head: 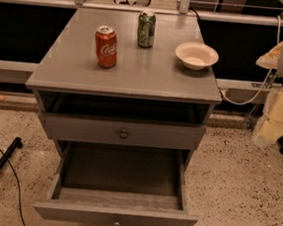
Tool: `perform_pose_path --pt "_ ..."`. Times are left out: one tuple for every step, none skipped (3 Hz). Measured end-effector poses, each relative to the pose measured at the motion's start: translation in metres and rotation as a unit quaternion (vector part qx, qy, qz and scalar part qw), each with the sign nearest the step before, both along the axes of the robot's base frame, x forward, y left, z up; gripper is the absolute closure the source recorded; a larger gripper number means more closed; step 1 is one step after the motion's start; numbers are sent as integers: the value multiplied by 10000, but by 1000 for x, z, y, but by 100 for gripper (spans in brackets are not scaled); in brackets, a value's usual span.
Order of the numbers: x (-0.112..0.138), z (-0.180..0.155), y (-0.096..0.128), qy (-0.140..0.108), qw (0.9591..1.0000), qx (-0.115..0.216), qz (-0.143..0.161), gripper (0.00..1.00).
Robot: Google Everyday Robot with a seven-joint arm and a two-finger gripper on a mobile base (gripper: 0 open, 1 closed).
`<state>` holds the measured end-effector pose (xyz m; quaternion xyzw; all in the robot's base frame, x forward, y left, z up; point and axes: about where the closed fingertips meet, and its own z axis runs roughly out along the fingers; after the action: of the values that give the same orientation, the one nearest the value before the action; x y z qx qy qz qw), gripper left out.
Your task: Close middle drawer
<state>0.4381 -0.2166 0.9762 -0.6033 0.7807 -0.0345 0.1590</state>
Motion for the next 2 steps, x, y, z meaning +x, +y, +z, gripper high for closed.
perform_pose_path --pt "0 0 0 0 10000 0 0 0" --pt "-5 -33 4 69 9999 147 12 0"
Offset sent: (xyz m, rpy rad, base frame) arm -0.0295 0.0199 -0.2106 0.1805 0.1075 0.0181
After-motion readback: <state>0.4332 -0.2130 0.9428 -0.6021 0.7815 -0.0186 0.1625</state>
